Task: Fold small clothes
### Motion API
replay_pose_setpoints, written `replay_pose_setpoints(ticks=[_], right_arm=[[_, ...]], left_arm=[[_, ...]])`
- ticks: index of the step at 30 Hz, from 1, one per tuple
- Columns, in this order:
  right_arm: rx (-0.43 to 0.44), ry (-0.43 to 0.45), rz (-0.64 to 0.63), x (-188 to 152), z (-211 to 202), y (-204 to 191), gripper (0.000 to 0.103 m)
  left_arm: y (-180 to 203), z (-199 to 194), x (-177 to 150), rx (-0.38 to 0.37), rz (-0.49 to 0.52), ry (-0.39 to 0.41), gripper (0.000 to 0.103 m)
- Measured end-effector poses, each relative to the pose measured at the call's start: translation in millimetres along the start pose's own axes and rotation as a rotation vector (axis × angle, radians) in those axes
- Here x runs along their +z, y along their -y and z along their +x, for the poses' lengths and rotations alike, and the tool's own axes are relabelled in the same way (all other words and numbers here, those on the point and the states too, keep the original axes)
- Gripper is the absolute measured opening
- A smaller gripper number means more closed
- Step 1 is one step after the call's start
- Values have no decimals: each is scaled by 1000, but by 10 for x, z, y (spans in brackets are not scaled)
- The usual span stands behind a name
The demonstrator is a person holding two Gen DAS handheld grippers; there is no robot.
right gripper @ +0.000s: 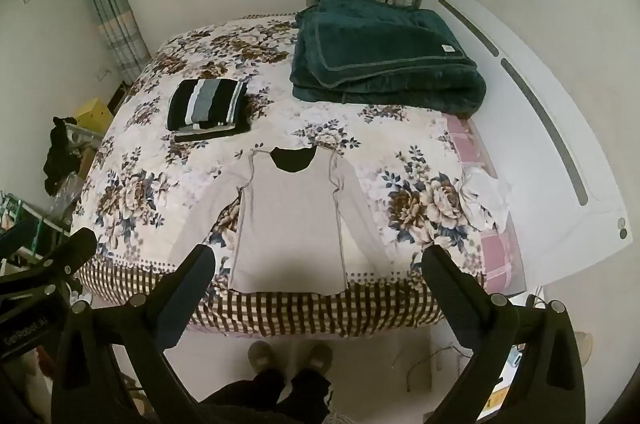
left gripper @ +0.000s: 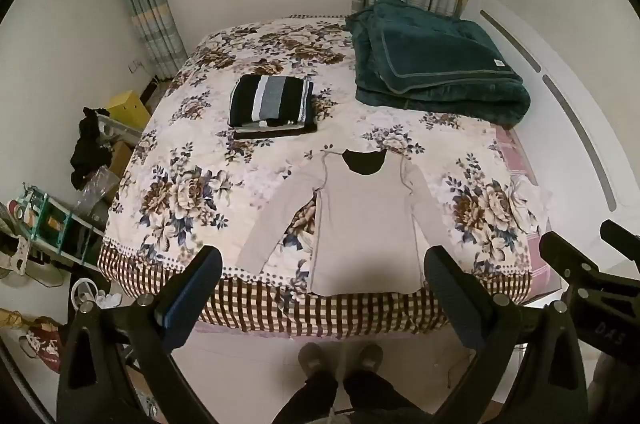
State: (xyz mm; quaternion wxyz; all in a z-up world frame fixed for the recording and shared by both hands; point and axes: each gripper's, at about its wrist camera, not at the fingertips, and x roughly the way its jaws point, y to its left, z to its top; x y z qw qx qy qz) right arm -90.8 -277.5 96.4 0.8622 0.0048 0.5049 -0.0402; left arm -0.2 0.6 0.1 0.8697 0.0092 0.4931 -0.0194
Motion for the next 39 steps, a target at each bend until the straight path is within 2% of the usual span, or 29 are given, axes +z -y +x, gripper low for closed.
replay_pose_setpoints(ticks=[1, 7, 16, 18, 39], right_arm=[[-20, 10, -11, -11, -4, -10, 103], [-16, 4, -11, -44, -11, -14, 103], [-18, 4, -9, 139, -120, -181, 103], [-20, 17, -18, 18, -106, -122, 103], [-23, 22, -24, 2, -147, -125, 103]], left_arm=[[-2, -1, 0, 2, 0, 0, 103], [-8, 3, 1, 8, -1, 0, 103], [-34, -53, 41, 3, -4, 10, 103], [-25, -54, 36, 4, -3, 11, 103], [-53, -86, 24, -1, -11, 18, 103]])
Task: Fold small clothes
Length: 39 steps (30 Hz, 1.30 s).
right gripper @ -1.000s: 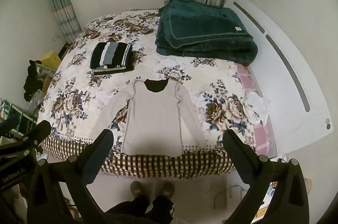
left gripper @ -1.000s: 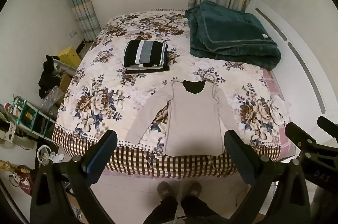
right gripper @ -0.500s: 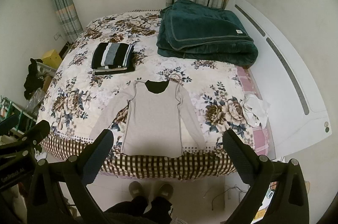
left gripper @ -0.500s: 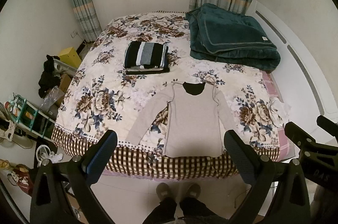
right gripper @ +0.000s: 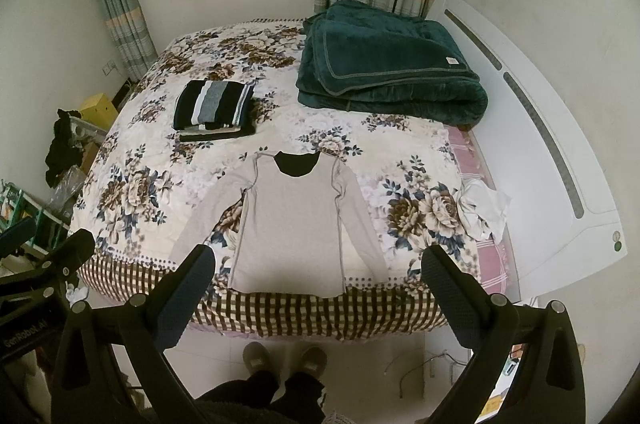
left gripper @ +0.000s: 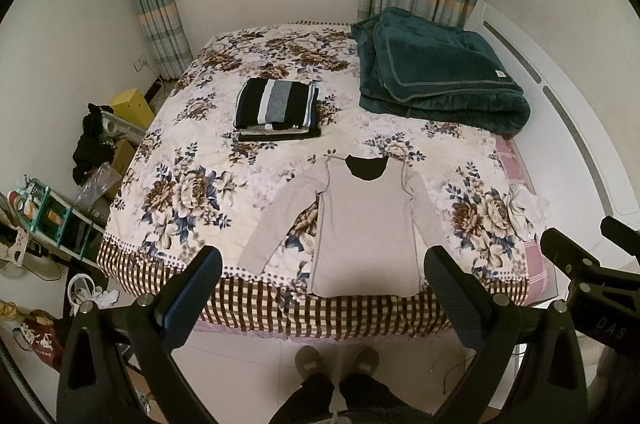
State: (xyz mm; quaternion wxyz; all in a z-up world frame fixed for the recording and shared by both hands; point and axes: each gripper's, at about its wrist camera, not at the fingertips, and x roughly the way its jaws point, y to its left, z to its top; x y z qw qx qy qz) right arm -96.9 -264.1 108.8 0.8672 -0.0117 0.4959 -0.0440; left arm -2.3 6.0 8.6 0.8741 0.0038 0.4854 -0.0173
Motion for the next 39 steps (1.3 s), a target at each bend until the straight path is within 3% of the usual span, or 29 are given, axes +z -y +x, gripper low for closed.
replay_pose_setpoints(ticks=[39], right_arm=[[1, 9, -3, -6, -85, 59, 103]], left_arm=[[97, -74, 95, -2, -1, 11, 103]])
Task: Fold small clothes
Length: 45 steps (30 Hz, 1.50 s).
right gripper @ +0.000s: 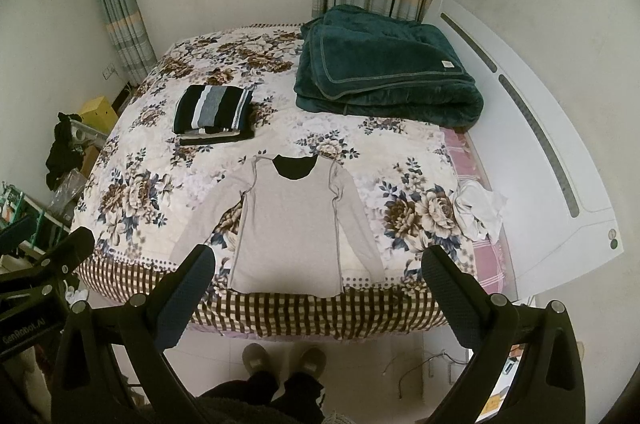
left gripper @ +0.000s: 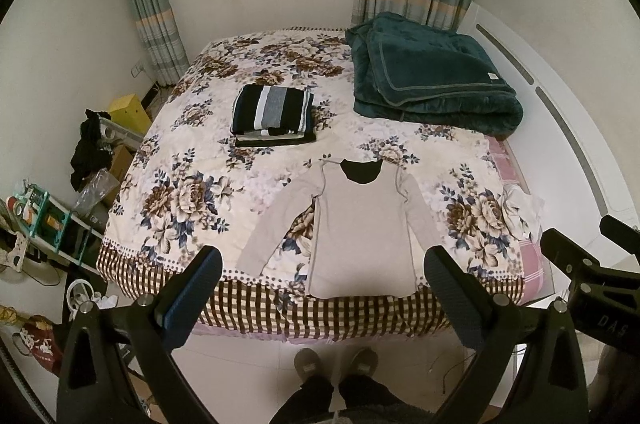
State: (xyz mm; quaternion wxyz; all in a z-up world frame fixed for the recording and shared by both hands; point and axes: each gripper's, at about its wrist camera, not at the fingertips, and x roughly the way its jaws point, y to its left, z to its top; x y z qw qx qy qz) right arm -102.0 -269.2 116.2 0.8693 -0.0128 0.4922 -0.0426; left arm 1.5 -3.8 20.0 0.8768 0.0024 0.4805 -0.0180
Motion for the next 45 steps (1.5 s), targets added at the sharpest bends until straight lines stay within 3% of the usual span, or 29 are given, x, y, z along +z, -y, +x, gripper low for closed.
replay_pose_setpoints(ticks=[16, 21, 25, 28, 31, 35, 38, 39, 40, 42, 45], right_arm=[[14, -12, 23, 62, 2, -55, 103], [49, -59, 94, 213, 220, 39, 103], [25, -131, 187, 183, 974, 345, 103], [-19, -192, 262, 57, 1618, 628, 103], [-44, -259, 342, -87, 2352, 1040, 103], [-107, -358, 420, -451, 3482, 1694, 103], [-93, -415, 493, -752, 4220, 2159, 99], [-81, -430, 518, -860, 4460, 2322, 92], [-71, -453, 542, -976, 4720, 2472, 78], [-37, -500, 598, -1245, 5173, 2712, 64], [39, -572, 736, -1710, 5708, 2991, 63]], left_arm=[[39, -16, 47, 9, 0, 6, 103], [-13, 233, 228, 95, 0, 87, 103], [-169, 818, 291, 197, 19, 149, 103], [-185, 1292, 242, 196, 7, 122, 103], [-119, 1871, 201, 188, 0, 66, 103], [32, 2683, 81, 236, 5, -17, 103], [163, 3222, -94, 275, 20, -77, 103], [169, 3374, -155, 285, 22, -102, 103], [209, 3608, -241, 292, 15, -144, 103], [239, 3951, -382, 293, 1, -197, 103], [300, 4357, -560, 316, -1, -251, 103]])
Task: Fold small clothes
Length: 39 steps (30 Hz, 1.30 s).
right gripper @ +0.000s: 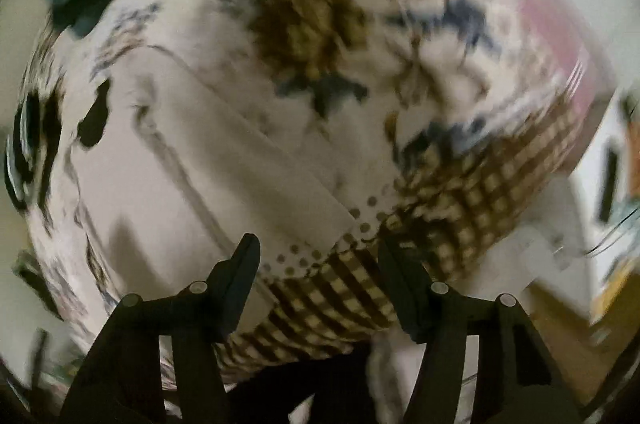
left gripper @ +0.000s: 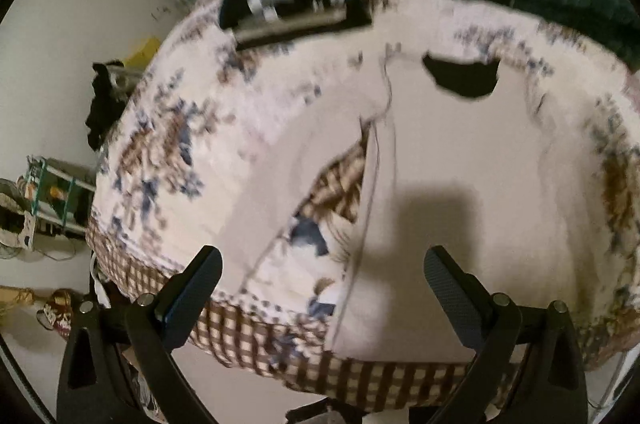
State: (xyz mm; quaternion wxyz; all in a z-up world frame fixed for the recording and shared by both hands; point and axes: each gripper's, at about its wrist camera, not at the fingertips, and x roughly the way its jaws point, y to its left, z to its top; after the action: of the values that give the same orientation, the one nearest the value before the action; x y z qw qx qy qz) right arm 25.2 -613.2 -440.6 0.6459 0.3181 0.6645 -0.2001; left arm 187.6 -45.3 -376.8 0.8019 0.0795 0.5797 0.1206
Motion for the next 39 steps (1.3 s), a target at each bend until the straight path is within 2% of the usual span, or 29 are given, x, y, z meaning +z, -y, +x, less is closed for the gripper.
replay_pose_setpoints(ticks=[4, 8, 12, 14, 15, 16, 17, 18, 22, 24, 28, 30, 32, 33, 35, 36, 37, 39], right_arm=[[116, -119, 157, 34, 689, 462, 63], [218, -199, 321, -25, 1259, 836, 64], [381, -213, 423, -146, 1562, 896, 64], [428, -201, 426, -179, 1622, 816, 63], [437, -184, 424, -186, 1626, 773, 60], [439, -155, 421, -194, 1607, 716, 37], [423, -124, 407, -195, 1579, 664, 21], [400, -109, 392, -192, 1530, 608, 11], [324, 19, 323, -138, 1152, 518, 10], [295, 67, 312, -7, 895, 505, 10], [214, 167, 288, 580, 428, 530, 10], [202, 186, 279, 810, 347, 767, 10], [186, 159, 263, 1029, 416, 854, 11], [174, 143, 270, 1127, 471, 924, 17], [143, 121, 313, 1221, 562, 1068, 38], [154, 126, 351, 1226, 582, 1168, 58], [175, 140, 384, 1200, 575, 1289, 69], [233, 160, 448, 1125, 609, 1451, 69]], left_arm=[[245, 532, -90, 15, -12, -87, 103], [477, 943, -176, -17, -19, -156, 103], [696, 1114, -206, -26, 28, -162, 103], [752, 1135, -194, -31, 32, -160, 103], [777, 1145, -180, -33, 33, -163, 103], [804, 1158, -167, -33, 32, -161, 103], [819, 1154, -149, -31, 34, -162, 103], [823, 1144, -127, -31, 34, -158, 103], [823, 1071, -27, -39, 42, -123, 103], [830, 1049, 14, -38, 59, -103, 103], [855, 1056, 82, -41, 82, -77, 103], [881, 1082, 99, -48, 88, -76, 103], [909, 1117, 106, -54, 90, -81, 103], [927, 1132, 100, -55, 91, -86, 103], [941, 1159, 97, -61, 88, -97, 103], [941, 1167, 96, -65, 86, -101, 103], [941, 1176, 92, -67, 86, -104, 103], [938, 1217, 79, -72, 90, -113, 103]])
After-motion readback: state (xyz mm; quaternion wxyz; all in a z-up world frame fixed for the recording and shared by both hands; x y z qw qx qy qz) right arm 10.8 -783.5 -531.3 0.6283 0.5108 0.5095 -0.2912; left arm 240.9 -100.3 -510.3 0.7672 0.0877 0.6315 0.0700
